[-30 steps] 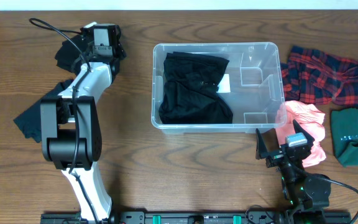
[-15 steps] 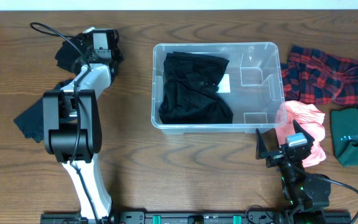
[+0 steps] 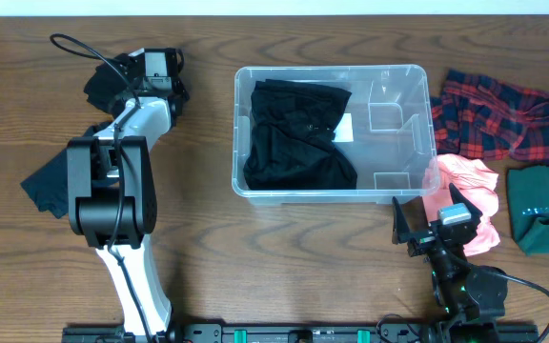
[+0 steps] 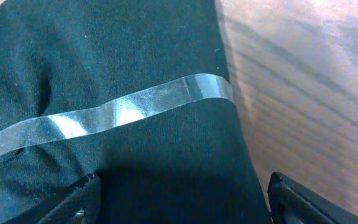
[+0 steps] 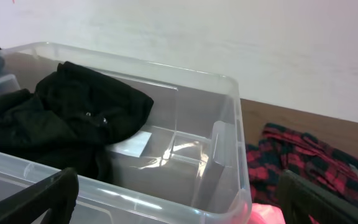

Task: Pack container
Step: 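Move the left gripper to the taped black roll and grasp it, then lift the taped black roll and carry it over the container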

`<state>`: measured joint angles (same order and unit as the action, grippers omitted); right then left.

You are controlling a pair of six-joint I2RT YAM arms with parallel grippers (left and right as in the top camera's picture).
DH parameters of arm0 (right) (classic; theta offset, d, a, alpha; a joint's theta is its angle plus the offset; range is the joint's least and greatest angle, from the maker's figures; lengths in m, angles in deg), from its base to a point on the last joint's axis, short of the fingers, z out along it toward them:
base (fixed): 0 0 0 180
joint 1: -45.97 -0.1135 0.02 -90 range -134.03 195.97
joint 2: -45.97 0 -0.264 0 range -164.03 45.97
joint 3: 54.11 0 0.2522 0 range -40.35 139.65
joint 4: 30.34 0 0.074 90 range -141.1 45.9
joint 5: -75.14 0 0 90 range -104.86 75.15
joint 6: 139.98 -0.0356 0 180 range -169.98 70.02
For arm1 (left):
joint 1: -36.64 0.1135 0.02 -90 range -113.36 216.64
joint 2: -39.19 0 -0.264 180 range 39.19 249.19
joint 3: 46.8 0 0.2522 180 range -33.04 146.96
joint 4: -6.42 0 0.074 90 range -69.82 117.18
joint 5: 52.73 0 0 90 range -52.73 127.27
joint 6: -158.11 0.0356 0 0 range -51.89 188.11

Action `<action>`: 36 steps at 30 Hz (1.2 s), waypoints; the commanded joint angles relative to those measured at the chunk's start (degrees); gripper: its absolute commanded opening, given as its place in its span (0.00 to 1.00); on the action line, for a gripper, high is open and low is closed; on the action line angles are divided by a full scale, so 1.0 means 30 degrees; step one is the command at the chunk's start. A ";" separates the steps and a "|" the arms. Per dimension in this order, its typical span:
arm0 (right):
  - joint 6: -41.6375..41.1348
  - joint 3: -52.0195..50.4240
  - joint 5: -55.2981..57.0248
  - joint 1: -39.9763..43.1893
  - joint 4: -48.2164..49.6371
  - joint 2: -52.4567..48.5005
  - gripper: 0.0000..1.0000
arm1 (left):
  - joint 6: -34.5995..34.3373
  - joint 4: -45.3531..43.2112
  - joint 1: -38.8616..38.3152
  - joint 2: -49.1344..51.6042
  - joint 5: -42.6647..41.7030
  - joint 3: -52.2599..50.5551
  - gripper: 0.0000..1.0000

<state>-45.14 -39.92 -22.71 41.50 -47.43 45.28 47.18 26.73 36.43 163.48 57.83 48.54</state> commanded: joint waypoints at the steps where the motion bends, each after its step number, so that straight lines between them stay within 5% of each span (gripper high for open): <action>1: 0.0182 -0.0036 0.0117 0.0197 -0.0066 0.0102 0.99 | -0.0051 0.1013 0.0102 0.0474 0.0044 -0.0197 0.86; 10: 0.0182 -0.0036 0.0117 0.0197 -0.0066 0.0102 0.99 | 0.0306 0.3359 0.0102 0.0474 0.0036 -0.0197 0.85; 19: 0.0182 -0.0036 0.0117 0.0197 -0.0066 0.0102 0.99 | 0.0313 0.3883 0.0102 0.0466 0.0036 -0.0189 0.44; 24: 0.0182 -0.0036 0.0117 0.0197 -0.0066 0.0102 0.99 | 0.1137 0.3883 0.0102 0.0270 0.0036 -0.0160 0.08; 36: 0.0182 -0.0036 0.0117 0.0197 -0.0066 0.0102 0.99 | 0.3257 0.5136 0.0073 -0.5333 -0.0488 -0.0080 0.06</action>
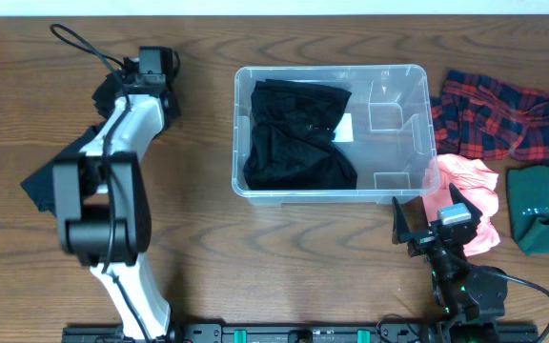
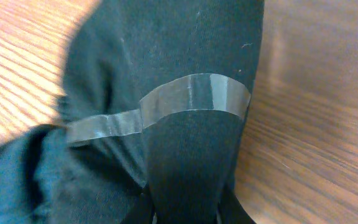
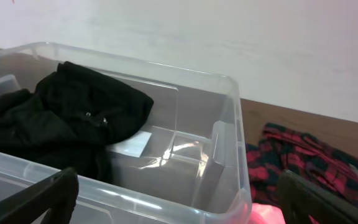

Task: Pack container
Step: 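Lift the taped black roll and carry it over the container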

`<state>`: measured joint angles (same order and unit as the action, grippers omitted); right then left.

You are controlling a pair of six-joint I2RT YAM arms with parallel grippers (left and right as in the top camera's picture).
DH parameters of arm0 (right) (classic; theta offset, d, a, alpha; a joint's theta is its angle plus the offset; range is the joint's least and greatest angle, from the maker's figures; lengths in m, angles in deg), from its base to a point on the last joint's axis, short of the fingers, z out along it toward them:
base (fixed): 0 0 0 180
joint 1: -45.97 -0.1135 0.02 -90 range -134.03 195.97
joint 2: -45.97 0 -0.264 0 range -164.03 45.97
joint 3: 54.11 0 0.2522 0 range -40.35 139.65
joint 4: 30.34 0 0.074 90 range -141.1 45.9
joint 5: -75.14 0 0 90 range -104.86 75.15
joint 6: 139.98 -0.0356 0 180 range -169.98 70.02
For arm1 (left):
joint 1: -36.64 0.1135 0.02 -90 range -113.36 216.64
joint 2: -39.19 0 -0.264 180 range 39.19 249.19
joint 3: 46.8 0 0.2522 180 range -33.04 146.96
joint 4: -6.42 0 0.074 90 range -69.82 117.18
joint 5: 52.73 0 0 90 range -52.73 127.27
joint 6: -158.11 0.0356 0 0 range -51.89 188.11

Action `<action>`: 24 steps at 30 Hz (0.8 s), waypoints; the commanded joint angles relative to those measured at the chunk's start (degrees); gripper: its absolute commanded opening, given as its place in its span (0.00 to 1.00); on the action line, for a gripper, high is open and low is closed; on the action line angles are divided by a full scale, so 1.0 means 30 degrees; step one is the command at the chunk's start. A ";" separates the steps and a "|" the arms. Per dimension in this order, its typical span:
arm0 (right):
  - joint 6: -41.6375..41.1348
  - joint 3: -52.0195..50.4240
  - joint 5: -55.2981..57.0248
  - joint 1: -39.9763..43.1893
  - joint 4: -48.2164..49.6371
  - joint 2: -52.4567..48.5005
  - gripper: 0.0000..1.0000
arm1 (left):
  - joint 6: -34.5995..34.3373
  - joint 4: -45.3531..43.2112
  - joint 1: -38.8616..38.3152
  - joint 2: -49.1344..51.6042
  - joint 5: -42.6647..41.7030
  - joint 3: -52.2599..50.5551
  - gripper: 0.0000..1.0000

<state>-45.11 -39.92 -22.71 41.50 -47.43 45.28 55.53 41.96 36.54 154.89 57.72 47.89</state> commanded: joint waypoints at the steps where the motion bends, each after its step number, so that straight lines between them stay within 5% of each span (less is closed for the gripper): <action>1: 0.0175 -0.0036 0.0117 0.0197 -0.0066 0.0102 0.99 | 0.0466 0.0291 0.0022 -0.3373 -0.0874 0.0138 0.06; 3: 0.0175 -0.0036 0.0117 0.0197 -0.0066 0.0102 0.99 | 0.0466 0.0539 0.0022 -0.4634 -0.1967 0.0138 0.06; 17: 0.0175 -0.0036 0.0117 0.0197 -0.0066 0.0102 0.99 | 0.0306 -0.0947 0.0007 -1.1701 -2.1303 0.0138 0.06; 24: 0.0175 -0.0036 0.0117 0.0197 -0.0066 0.0102 0.99 | -0.1778 -0.1078 0.0007 -1.1351 -2.6498 0.0131 0.06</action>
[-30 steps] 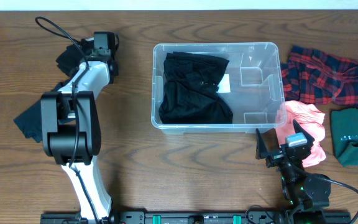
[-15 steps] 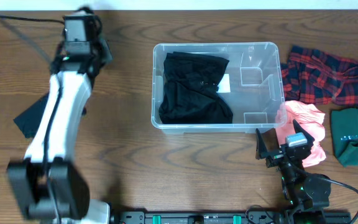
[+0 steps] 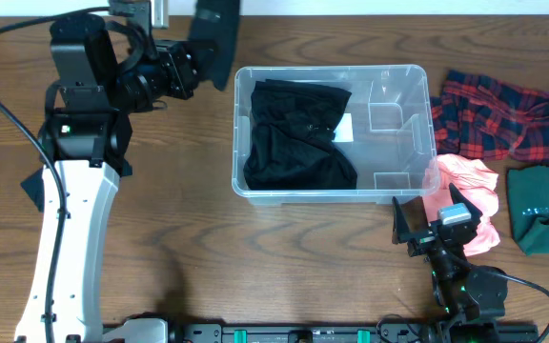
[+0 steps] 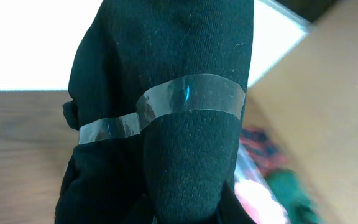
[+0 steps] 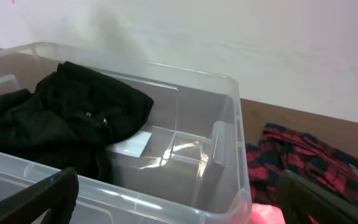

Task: Pack container
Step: 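Lift the taped black roll and carry it over the container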

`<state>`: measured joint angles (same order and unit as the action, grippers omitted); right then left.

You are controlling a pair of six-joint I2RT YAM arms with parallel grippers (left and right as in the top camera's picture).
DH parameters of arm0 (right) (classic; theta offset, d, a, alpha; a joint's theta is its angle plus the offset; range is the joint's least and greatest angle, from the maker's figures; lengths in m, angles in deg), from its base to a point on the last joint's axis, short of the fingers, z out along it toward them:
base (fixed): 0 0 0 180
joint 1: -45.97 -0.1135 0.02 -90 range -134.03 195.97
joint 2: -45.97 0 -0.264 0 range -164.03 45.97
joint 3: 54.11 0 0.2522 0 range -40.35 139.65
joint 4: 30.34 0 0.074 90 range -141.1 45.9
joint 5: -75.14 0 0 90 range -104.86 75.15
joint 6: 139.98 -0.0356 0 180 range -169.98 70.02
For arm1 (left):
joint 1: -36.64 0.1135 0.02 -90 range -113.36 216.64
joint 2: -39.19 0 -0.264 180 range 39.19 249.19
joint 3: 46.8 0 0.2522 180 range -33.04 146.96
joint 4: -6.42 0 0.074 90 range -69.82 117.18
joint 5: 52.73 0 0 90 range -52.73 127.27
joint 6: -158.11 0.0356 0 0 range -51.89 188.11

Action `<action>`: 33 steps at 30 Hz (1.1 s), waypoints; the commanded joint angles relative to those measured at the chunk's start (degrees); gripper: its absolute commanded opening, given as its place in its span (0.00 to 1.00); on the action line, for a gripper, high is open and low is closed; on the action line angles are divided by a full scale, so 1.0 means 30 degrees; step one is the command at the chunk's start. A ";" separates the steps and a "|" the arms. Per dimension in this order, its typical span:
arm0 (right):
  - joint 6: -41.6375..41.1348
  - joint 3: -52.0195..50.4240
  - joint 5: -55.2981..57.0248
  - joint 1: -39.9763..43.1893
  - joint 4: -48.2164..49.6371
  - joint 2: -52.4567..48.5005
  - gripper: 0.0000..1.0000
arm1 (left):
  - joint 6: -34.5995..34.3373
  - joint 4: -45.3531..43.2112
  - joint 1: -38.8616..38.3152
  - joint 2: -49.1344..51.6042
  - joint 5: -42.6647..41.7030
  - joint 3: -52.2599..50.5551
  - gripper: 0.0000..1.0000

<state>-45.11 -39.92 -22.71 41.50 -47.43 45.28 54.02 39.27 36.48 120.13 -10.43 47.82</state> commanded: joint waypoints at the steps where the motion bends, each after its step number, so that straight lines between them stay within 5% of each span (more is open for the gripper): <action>1: 0.0175 -0.0036 0.0117 0.0197 -0.0066 0.0102 0.99 | -0.1537 -0.0182 0.0029 0.0372 -0.4058 0.0160 0.06; 11: 0.0175 -0.0036 0.0117 0.0197 -0.0066 0.0102 0.99 | -0.1545 -0.0721 -0.1858 0.1239 -0.4211 0.0153 0.06; 21: 0.0175 -0.0036 0.0117 0.0197 -0.0066 0.0102 0.99 | 0.7781 -0.0576 -0.6747 0.1654 0.2302 0.0153 0.06; 25: 0.0175 -0.0036 0.0117 0.0197 -0.0066 0.0102 0.99 | 1.3355 0.0313 -0.8517 0.2055 0.5537 0.0153 0.06; 33: 0.0175 -0.0036 0.0117 0.0197 -0.0066 0.0102 0.99 | 2.1478 0.0590 -1.0076 0.4182 0.6776 0.0153 0.06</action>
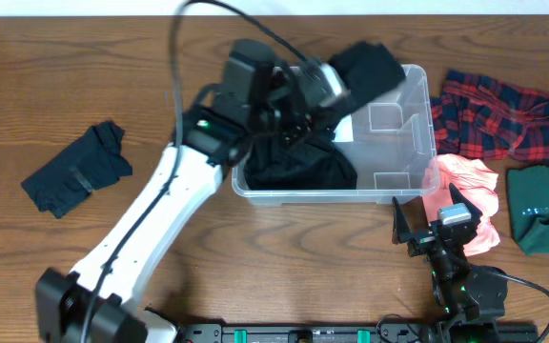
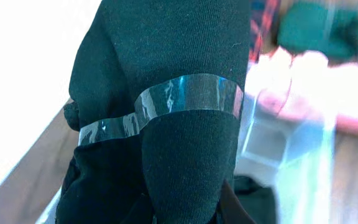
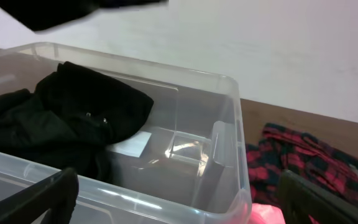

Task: Pack container
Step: 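Lift the taped black roll and carry it over the container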

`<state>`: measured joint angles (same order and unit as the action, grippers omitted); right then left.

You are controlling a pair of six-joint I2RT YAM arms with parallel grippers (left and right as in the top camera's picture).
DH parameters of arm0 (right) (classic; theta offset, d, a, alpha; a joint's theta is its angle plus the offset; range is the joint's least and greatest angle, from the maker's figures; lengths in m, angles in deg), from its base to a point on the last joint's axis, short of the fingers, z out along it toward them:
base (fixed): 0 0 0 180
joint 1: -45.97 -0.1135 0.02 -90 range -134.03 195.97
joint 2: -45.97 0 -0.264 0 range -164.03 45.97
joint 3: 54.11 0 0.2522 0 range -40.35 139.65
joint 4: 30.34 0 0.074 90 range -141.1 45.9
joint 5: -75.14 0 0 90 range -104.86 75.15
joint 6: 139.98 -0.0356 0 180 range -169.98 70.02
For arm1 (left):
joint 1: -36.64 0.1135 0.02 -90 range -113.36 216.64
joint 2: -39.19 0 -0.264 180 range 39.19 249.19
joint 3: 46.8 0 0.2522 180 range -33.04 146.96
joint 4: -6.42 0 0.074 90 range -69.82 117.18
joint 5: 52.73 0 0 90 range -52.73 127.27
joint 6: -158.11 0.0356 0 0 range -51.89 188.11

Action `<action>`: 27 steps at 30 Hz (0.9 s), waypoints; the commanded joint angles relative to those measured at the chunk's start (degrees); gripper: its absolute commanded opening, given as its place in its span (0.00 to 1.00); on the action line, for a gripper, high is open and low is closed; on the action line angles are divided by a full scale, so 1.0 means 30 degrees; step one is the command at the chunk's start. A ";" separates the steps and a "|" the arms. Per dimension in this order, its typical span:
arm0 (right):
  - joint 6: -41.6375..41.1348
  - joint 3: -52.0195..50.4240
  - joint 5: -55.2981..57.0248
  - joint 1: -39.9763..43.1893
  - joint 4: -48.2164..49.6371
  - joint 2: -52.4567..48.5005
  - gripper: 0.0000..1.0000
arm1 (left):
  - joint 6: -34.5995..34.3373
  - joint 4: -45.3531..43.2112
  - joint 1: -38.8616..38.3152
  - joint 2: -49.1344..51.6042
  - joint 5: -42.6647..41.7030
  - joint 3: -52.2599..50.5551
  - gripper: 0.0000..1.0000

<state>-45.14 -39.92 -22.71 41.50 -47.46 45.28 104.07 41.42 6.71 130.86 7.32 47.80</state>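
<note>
The clear plastic container [image 1: 417,143] stands at mid-table with a black garment [image 1: 294,148] lying in its left half. Held in the air above the container's back right part is a rolled black garment bundle [image 1: 365,65] with a clear tape band [image 2: 188,93]. My left gripper [image 2: 185,214] is shut on it, its fingers mostly hidden by the cloth. The bundle [image 3: 73,11] also shows at the top of the right wrist view. My right gripper [image 1: 434,229] rests open by the container's front right corner, holding nothing.
A dark taped garment [image 1: 74,170] lies on the table at the far left. To the right of the container are a red plaid cloth [image 1: 503,114], a pink cloth [image 1: 470,186] and a green folded cloth [image 1: 541,205].
My left gripper has moved right with the black bundle, from beside the container's back left corner to above its back right part. The right arm has not moved.
My left gripper stood open around the taped black bundle on the table at the back left. Then it was shut on the bundle. Then it held it raised beside the container's left end, and now over the container.
</note>
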 commanded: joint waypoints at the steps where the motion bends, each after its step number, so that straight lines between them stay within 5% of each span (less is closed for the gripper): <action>1: 0.0189 -0.0036 0.0117 0.0197 -0.0058 0.0102 0.99 | 0.5406 -0.0189 -0.0219 0.0911 0.0867 0.0160 0.06; 7: 0.0182 -0.0036 0.0117 0.0197 -0.0058 0.0102 0.99 | 0.7096 -0.0998 -0.0233 0.2849 0.0867 0.0160 0.06; 27: 0.0182 -0.0036 0.0117 0.0197 -0.0058 0.0102 0.99 | 0.7147 -0.4262 -0.0809 0.5581 0.0860 0.0160 0.06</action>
<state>-45.14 -39.92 -22.71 41.50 -47.46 45.28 124.95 29.28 5.16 146.82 10.51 47.80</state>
